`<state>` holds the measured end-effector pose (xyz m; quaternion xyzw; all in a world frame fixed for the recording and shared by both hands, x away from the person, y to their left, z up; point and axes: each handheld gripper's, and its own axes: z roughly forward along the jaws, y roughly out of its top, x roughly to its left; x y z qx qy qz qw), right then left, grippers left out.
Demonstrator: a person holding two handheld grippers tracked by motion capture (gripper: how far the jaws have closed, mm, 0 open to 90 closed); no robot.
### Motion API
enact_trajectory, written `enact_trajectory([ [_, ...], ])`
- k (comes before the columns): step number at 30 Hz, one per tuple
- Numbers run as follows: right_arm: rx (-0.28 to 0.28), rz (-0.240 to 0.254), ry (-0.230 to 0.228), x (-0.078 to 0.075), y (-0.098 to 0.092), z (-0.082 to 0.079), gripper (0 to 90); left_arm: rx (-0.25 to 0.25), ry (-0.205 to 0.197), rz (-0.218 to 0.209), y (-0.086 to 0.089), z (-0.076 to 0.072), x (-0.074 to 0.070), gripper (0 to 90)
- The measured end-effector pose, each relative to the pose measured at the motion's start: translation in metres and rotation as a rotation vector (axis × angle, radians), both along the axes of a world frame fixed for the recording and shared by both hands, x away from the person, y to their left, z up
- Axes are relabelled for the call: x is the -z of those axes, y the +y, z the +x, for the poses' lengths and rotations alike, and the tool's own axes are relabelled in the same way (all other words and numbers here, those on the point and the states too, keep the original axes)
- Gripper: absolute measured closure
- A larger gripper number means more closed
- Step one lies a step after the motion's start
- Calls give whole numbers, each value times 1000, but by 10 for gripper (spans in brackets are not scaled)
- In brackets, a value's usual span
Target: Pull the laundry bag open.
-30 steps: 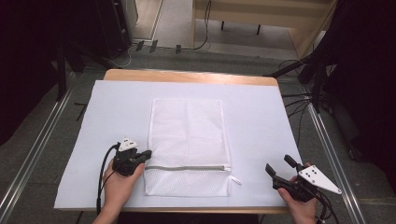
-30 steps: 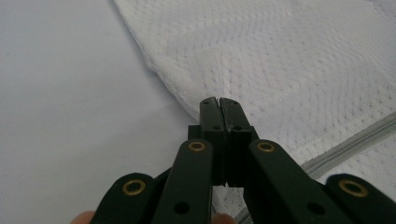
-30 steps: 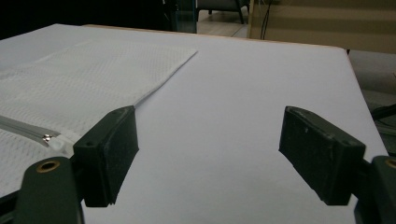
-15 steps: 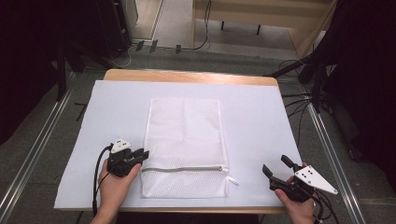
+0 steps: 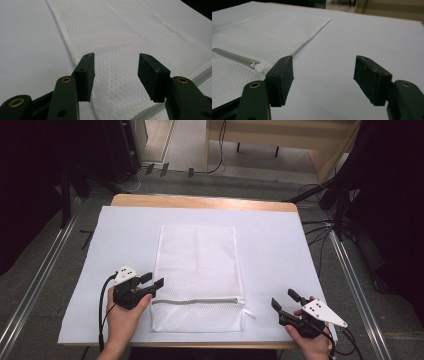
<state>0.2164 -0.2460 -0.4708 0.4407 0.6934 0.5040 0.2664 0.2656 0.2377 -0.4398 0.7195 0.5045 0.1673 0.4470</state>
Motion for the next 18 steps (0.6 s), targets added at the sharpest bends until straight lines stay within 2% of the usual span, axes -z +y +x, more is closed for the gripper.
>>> enact_trajectory([
  [3, -41, 14, 49, 3, 5, 0, 366, 28, -9, -3, -8, -1, -2, 498],
  [4, -41, 14, 49, 3, 5, 0, 366, 28, -9, -3, -8, -1, -2, 500],
  [7, -90, 10, 83, 4, 14, -2, 366, 74, -10, 5, -19, -3, -2, 515],
  [10, -102, 9, 99, 6, 20, -1, 365, 95, -10, 6, -25, -5, -2, 522],
  [13, -121, 15, 135, 8, 25, 2, 367, 116, -8, 5, -29, -7, -1, 529],
  [18, -175, -12, 188, 12, 35, 2, 378, 149, -4, 7, -38, -8, 0, 540],
])
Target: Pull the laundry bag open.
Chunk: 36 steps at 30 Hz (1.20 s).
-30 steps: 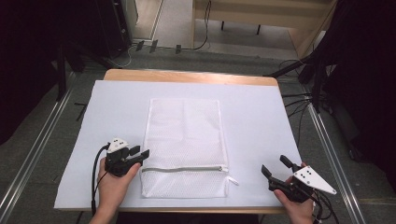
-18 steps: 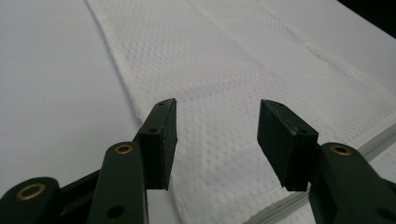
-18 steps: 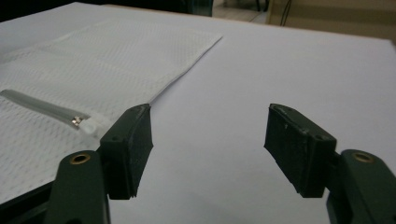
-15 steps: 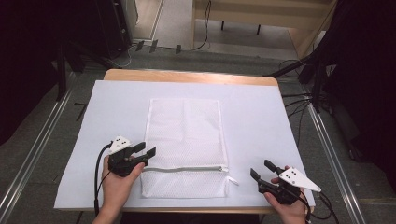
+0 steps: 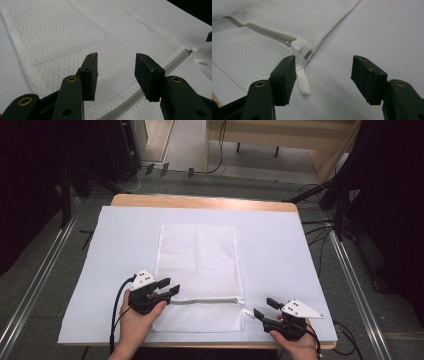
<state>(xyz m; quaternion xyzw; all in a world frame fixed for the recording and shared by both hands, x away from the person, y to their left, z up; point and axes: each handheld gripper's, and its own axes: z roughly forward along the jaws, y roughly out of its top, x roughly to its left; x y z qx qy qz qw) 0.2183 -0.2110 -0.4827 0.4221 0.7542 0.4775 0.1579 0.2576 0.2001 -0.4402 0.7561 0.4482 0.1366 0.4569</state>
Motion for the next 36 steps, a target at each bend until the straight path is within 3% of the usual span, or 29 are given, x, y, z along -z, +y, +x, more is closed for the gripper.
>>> enact_trajectory([
  [8, -65, 4, 89, 5, 16, 1, 414, 52, 7, 7, -16, -4, 2, 552],
  [17, -52, 20, 147, 5, 33, 9, 456, 92, 11, 15, -30, -7, 5, 553],
  [24, -60, -29, 154, 6, 42, 10, 468, 118, 17, 18, -39, -8, 6, 554],
  [27, -38, -45, 133, 4, 44, 9, 481, 122, 16, 13, -44, -8, 6, 553],
  [33, -66, -88, 126, 5, 53, 8, 493, 145, 22, 11, -55, -7, 6, 547],
  [36, -30, -125, 104, 4, 57, 6, 601, 162, 26, 8, -63, -7, 7, 547],
])
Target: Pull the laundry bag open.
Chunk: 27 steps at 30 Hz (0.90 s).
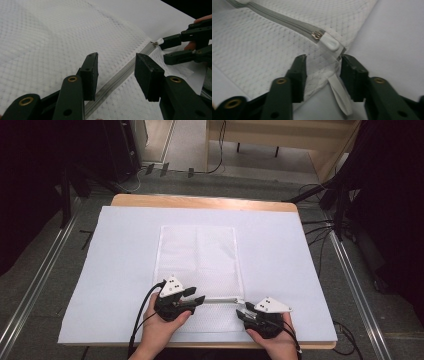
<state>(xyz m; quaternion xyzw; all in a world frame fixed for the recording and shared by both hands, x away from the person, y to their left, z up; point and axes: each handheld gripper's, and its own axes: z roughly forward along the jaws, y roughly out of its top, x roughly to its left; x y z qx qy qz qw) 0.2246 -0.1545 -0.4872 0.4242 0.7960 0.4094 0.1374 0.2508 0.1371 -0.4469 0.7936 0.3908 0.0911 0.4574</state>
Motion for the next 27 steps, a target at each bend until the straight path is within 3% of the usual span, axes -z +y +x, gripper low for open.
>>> enact_trajectory([
  [4, 30, -60, -43, 0, 6, -4, 740, 32, 3, 9, -14, 1, 0, 547],
  [8, 18, -36, -25, 0, 5, -2, 880, 62, 10, 15, -33, 0, 1, 543],
  [11, 16, -17, -13, 0, 3, -2, 896, 85, 18, 21, -48, 1, 3, 540],
  [16, 16, -2, -47, -3, 3, -4, 897, 118, 19, 26, -68, 4, 4, 573],
  [18, 21, 10, -63, -6, 2, -5, 898, 116, 37, 51, -78, 8, 7, 622],
  [20, 24, 16, -79, -8, 1, -6, 898, 102, 44, 71, -80, 9, 9, 698],
  [21, 26, 35, -102, -12, 0, -8, 898, 85, 76, 89, -81, 13, 13, 734],
  [23, 21, 51, -132, -15, -1, -10, 899, 94, 101, 107, -82, 16, 16, 773],
  [27, 3, 50, -154, -18, 1, -11, 899, 107, 128, 107, -84, 17, 19, 758],
])
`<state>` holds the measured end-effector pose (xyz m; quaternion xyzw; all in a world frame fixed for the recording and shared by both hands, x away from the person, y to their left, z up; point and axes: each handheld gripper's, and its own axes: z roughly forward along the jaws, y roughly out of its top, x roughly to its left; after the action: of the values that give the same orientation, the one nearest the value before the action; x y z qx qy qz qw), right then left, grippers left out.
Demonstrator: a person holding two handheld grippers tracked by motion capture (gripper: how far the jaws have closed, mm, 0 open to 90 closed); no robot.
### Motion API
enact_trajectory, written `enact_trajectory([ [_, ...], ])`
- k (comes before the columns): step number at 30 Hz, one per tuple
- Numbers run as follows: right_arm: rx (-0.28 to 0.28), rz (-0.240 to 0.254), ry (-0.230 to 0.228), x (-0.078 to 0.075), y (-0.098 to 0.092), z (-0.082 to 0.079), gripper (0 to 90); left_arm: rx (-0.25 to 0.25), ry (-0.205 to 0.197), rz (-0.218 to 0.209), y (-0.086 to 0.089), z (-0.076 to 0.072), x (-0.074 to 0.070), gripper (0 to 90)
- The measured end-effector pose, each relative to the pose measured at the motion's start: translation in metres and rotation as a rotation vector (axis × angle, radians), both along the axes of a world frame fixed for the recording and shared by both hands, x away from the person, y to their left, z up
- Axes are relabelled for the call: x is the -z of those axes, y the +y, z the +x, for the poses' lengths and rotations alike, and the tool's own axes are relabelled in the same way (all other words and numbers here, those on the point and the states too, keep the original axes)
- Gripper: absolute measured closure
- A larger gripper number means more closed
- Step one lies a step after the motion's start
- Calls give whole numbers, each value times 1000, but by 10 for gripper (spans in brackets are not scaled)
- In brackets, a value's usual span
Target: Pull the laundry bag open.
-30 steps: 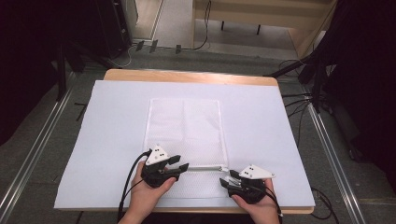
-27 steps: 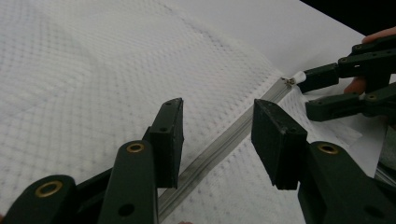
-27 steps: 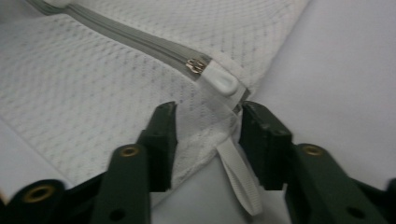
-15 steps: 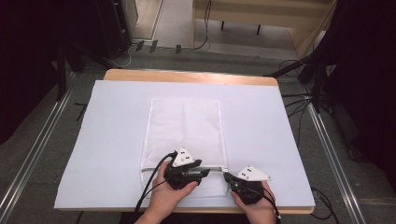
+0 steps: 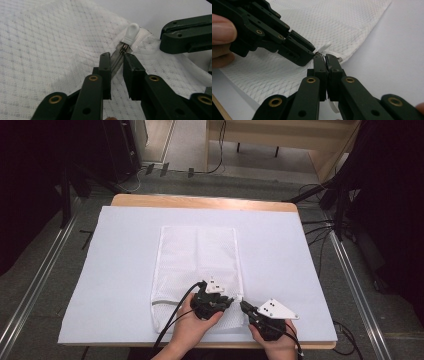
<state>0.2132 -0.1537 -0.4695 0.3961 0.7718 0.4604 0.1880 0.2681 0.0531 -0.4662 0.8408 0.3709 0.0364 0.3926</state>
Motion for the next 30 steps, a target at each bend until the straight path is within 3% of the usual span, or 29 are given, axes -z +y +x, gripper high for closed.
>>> enact_trajectory([
  [3, -1, 3, 0, 0, 0, 0, 899, -3, 31, -64, 1, 2, -3, 675],
  [5, 0, 4, -1, 0, 0, 0, 899, -8, 34, -85, 0, 3, -5, 634],
  [11, -8, 2, -2, 0, 1, -1, 899, -33, 38, -121, -5, 9, -11, 617],
  [15, -10, 0, -2, 1, 2, -1, 899, -33, 38, -114, -10, 10, -11, 613],
  [18, -11, -3, 0, 1, 2, -1, 900, -27, 41, -108, -13, 11, -11, 664],
  [24, -10, -4, -1, 0, 2, -2, 900, -42, 32, -108, -4, 12, -14, 900],
  [30, -7, -3, -1, 0, 2, -2, 900, -46, 19, -113, 2, 11, -18, 900],
])
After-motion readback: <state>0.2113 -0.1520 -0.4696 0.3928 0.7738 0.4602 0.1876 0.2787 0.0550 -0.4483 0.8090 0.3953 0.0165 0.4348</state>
